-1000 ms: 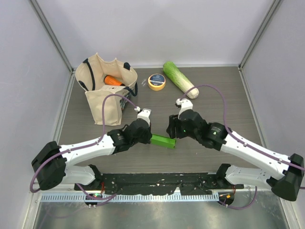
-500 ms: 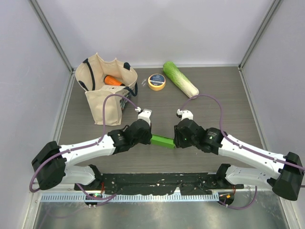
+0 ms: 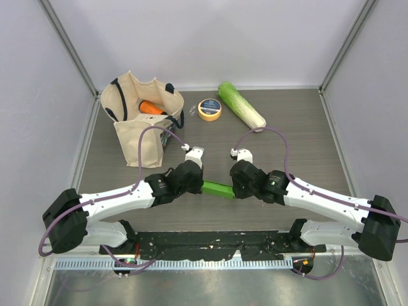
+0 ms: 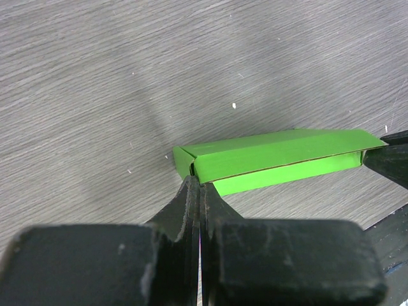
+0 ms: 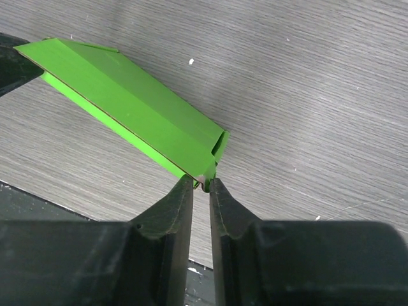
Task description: Fold the paper box
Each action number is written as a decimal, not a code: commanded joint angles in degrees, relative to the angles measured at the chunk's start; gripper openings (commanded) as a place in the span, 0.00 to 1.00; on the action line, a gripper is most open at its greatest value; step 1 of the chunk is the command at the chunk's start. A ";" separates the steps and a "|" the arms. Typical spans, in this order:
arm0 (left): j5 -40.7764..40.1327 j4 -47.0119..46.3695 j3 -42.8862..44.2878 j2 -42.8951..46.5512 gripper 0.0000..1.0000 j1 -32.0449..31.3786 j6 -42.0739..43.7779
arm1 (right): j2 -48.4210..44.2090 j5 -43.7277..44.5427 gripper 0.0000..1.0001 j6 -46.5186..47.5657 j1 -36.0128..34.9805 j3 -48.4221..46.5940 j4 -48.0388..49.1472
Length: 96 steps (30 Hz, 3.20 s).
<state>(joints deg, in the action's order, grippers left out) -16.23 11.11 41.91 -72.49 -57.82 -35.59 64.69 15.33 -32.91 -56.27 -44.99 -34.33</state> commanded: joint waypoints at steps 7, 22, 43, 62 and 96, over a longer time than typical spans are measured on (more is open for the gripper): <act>-0.12 3.48 0.89 -0.64 0.00 -1.33 -0.44 | 2.11 2.95 0.01 -2.77 -1.12 -4.84 -1.18; -0.82 3.48 0.98 -0.99 0.00 -2.29 -0.62 | 4.13 -5.31 0.01 -16.92 -0.42 -8.71 -1.71; -1.61 3.21 0.01 -0.90 0.00 -3.26 -1.49 | 5.27 -4.44 0.01 -8.15 1.34 -4.58 -7.51; -10.40 0.75 -2.97 -2.48 0.00 -8.97 -5.19 | 3.44 6.37 0.01 -13.32 -7.98 1.93 2.96; -9.70 2.95 -0.07 -4.86 0.00 -9.24 -5.89 | -25.31 -23.42 0.73 -74.68 13.47 32.78 36.79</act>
<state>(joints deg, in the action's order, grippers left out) -28.71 8.56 42.06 -75.64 -66.39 -40.34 40.38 -8.23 -103.57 -43.00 -11.64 -5.78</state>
